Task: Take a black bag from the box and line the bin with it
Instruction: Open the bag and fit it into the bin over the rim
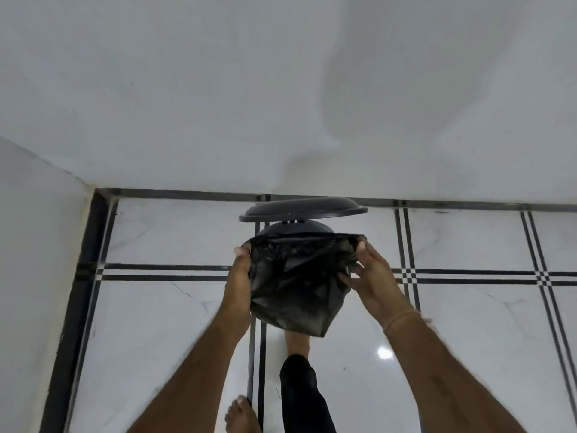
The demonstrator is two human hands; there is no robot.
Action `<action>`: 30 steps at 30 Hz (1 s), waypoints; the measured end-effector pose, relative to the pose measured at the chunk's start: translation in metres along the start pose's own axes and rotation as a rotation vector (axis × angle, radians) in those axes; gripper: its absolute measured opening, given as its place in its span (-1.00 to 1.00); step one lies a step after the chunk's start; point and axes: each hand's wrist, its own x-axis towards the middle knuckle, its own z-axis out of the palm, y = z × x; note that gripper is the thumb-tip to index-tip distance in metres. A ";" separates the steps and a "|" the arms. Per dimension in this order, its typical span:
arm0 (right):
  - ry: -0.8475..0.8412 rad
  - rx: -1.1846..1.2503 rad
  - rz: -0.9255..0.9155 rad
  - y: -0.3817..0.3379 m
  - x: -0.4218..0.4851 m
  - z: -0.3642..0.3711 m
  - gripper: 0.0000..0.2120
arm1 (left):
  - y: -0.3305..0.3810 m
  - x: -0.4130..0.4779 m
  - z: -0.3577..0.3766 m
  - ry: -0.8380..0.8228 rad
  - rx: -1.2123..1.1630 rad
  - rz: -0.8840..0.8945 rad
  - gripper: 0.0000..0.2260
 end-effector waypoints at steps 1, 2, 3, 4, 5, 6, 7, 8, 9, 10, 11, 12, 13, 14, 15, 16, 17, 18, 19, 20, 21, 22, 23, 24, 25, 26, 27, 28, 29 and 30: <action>0.011 0.020 0.009 0.005 0.016 0.003 -0.60 | -0.002 0.014 -0.001 0.002 0.025 0.019 -0.50; 0.022 0.026 0.021 0.011 0.031 0.007 -0.62 | -0.004 0.028 -0.003 -0.001 0.053 0.038 -0.53; 0.044 0.049 0.042 0.019 0.047 0.008 -0.65 | -0.011 0.047 -0.007 0.012 0.081 0.065 -0.57; 0.072 0.074 0.063 0.024 0.060 0.010 -0.67 | -0.017 0.062 -0.012 0.022 0.108 0.084 -0.63; 0.109 0.109 0.071 0.032 0.073 0.011 -0.70 | -0.026 0.079 -0.017 0.029 0.130 0.096 -0.69; 0.153 0.138 0.074 0.038 0.085 0.011 -0.72 | -0.032 0.092 -0.021 0.056 0.148 0.114 -0.74; 0.190 0.182 0.083 0.042 0.094 0.012 -0.74 | -0.037 0.102 -0.025 0.081 0.164 0.137 -0.75; 0.214 0.217 0.083 0.047 0.104 0.012 -0.75 | -0.042 0.111 -0.028 0.101 0.179 0.170 -0.75; 0.220 0.234 0.068 0.051 0.112 0.011 -0.74 | -0.047 0.119 -0.030 0.110 0.194 0.200 -0.74; 0.210 0.197 0.019 0.056 0.119 0.008 -0.73 | -0.051 0.125 -0.031 0.113 0.214 0.217 -0.73; 0.188 0.091 -0.058 0.059 0.124 0.005 -0.70 | -0.055 0.129 -0.033 0.108 0.230 0.235 -0.71; 0.167 -0.095 -0.164 0.062 0.126 0.002 -0.68 | -0.058 0.132 -0.035 0.096 0.250 0.255 -0.71; 0.158 -0.318 -0.270 0.065 0.128 -0.002 -0.65 | -0.061 0.137 -0.037 0.082 0.272 0.281 -0.71; 0.162 -0.515 -0.359 0.067 0.130 -0.004 -0.64 | -0.065 0.142 -0.038 0.068 0.296 0.311 -0.71; 0.169 -0.651 -0.429 0.064 0.132 -0.005 -0.63 | -0.065 0.147 -0.038 0.060 0.317 0.342 -0.70; 0.179 -0.737 -0.505 0.061 0.134 -0.006 -0.61 | -0.065 0.152 -0.037 0.055 0.339 0.371 -0.67; 0.188 -0.790 -0.565 0.057 0.137 -0.005 -0.59 | -0.063 0.157 -0.036 0.066 0.369 0.393 -0.63; 0.187 -0.825 -0.588 0.054 0.144 -0.005 -0.57 | -0.063 0.163 -0.033 0.083 0.407 0.409 -0.59; 0.172 -0.871 -0.574 0.051 0.148 -0.005 -0.57 | -0.060 0.167 -0.031 0.108 0.459 0.413 -0.58; 0.147 -0.907 -0.531 0.050 0.152 -0.006 -0.58 | -0.060 0.171 -0.031 0.139 0.530 0.396 -0.58; 0.114 -0.939 -0.463 0.051 0.155 -0.008 -0.61 | -0.059 0.174 -0.032 0.173 0.611 0.359 -0.57; 0.078 -0.961 -0.395 0.052 0.156 -0.011 -0.64 | -0.058 0.175 -0.033 0.197 0.683 0.303 -0.52; 0.049 -0.974 -0.340 0.052 0.156 -0.016 -0.67 | -0.060 0.176 -0.037 0.209 0.724 0.229 -0.46; 0.028 -0.962 -0.300 0.052 0.154 -0.020 -0.70 | -0.061 0.173 -0.039 0.209 0.732 0.173 -0.43; 0.022 -0.935 -0.267 0.052 0.152 -0.024 -0.73 | -0.063 0.171 -0.042 0.215 0.716 0.140 -0.42; 0.027 -0.903 -0.236 0.053 0.150 -0.028 -0.74 | -0.065 0.168 -0.044 0.222 0.678 0.127 -0.45; 0.051 -0.885 -0.198 0.054 0.147 -0.031 -0.73 | -0.066 0.165 -0.046 0.229 0.631 0.118 -0.49; 0.069 -0.859 -0.161 0.056 0.144 -0.036 -0.68 | -0.067 0.163 -0.046 0.225 0.580 0.109 -0.53; 0.093 -0.833 -0.127 0.060 0.141 -0.039 -0.61 | -0.067 0.160 -0.046 0.218 0.528 0.115 -0.57; 0.108 -0.787 -0.100 0.066 0.140 -0.044 -0.57 | -0.067 0.156 -0.045 0.217 0.487 0.125 -0.61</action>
